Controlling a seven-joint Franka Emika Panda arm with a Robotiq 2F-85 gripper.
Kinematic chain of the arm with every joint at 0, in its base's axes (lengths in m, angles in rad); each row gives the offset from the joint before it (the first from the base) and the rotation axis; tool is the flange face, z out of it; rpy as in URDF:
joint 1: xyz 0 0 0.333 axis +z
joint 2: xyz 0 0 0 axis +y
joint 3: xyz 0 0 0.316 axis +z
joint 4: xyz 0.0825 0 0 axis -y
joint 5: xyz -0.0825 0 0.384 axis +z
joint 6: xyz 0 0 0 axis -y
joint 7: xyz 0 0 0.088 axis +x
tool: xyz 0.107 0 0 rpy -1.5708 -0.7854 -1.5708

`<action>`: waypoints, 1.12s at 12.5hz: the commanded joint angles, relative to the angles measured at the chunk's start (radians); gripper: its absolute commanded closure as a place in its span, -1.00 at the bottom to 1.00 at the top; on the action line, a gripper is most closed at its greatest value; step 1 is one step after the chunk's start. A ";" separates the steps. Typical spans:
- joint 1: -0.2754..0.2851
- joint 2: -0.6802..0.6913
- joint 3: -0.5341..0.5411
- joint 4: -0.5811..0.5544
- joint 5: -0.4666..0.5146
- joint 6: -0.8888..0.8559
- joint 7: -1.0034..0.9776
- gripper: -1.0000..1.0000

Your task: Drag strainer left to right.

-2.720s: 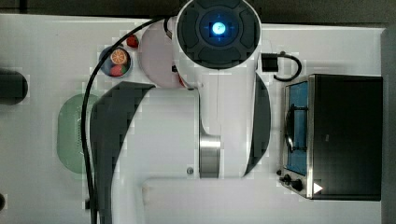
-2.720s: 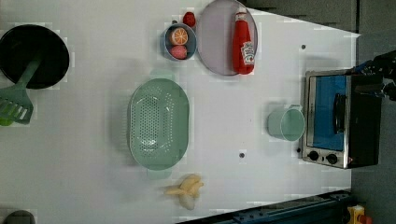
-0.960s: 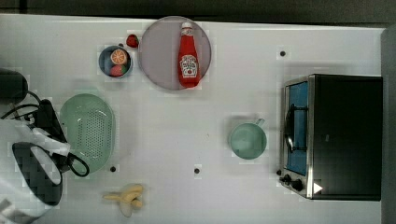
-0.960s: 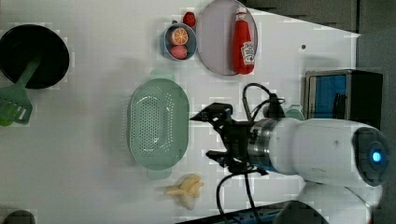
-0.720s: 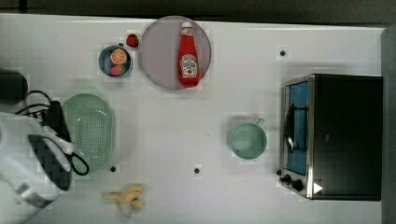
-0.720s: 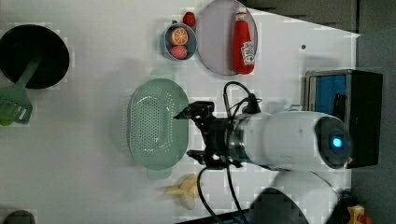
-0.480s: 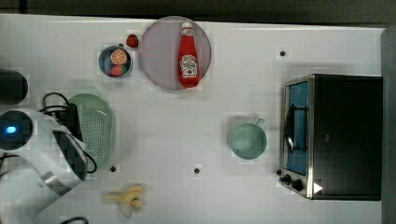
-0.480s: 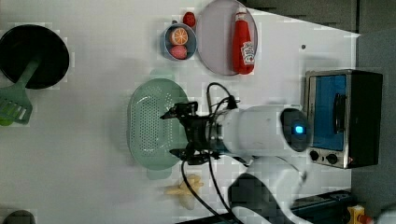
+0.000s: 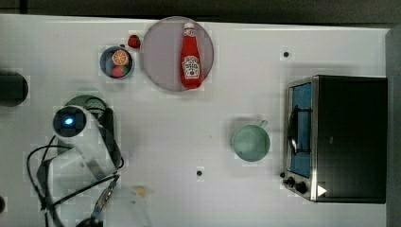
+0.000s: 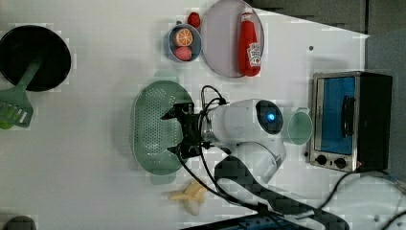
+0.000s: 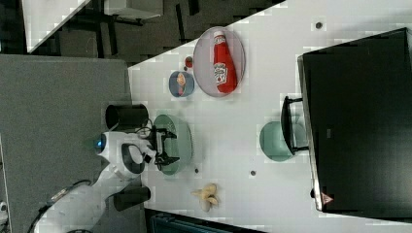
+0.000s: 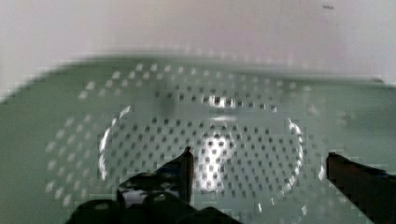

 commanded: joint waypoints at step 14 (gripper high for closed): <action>0.179 -0.048 -0.277 -0.031 0.011 0.020 0.082 -1.00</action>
